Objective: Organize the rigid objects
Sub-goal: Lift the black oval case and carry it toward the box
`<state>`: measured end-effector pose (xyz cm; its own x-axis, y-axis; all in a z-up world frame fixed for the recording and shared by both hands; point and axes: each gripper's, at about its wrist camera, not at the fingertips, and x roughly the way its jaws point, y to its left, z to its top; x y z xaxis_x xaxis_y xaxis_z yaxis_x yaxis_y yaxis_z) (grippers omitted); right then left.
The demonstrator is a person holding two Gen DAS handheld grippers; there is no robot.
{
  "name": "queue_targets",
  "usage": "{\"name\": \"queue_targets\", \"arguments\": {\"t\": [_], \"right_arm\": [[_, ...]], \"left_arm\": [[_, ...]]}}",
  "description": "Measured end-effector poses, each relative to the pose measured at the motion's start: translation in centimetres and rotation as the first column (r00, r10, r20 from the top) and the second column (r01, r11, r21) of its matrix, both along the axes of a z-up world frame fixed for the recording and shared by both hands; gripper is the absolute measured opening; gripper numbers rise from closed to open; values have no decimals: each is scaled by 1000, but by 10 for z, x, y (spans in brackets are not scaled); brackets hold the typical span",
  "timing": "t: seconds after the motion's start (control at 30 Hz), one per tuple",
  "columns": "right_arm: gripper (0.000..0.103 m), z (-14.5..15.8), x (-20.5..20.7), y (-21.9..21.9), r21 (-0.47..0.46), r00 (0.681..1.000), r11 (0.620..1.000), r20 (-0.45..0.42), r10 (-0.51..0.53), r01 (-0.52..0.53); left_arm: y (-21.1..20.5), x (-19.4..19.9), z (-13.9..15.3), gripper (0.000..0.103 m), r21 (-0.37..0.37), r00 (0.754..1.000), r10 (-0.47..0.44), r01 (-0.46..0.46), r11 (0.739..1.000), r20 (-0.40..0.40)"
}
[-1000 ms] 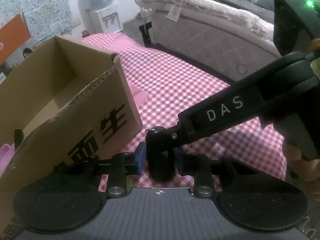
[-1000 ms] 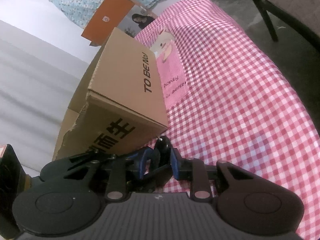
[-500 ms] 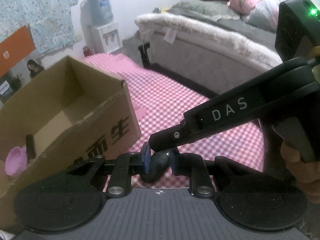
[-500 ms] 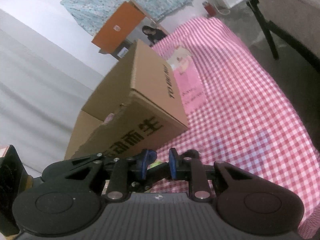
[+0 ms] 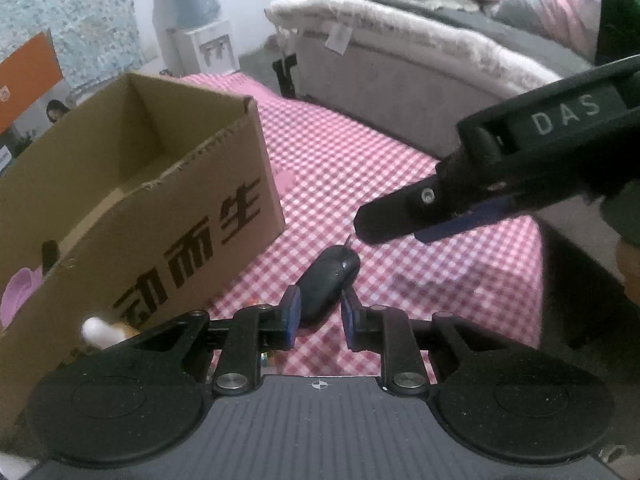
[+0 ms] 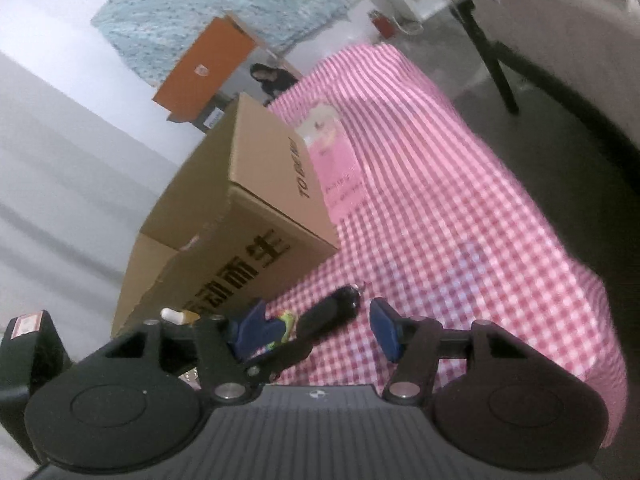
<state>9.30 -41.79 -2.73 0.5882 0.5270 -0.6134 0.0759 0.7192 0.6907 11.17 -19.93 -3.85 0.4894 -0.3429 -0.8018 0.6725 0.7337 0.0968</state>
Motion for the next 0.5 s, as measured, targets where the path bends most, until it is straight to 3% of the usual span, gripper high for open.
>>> {"name": "queue_targets", "arguments": {"t": [0.23,0.5], "right_arm": [[58,-40,17,-4,136,994,990,-109,-18,33],[50,-50,35,4,192,994,981,-105,11,10]], "left_arm": [[-12,10,-9,26,47,999,-40,39,998,15],[-14,16,-10,29,44,999,-38,37,998,5]]}}
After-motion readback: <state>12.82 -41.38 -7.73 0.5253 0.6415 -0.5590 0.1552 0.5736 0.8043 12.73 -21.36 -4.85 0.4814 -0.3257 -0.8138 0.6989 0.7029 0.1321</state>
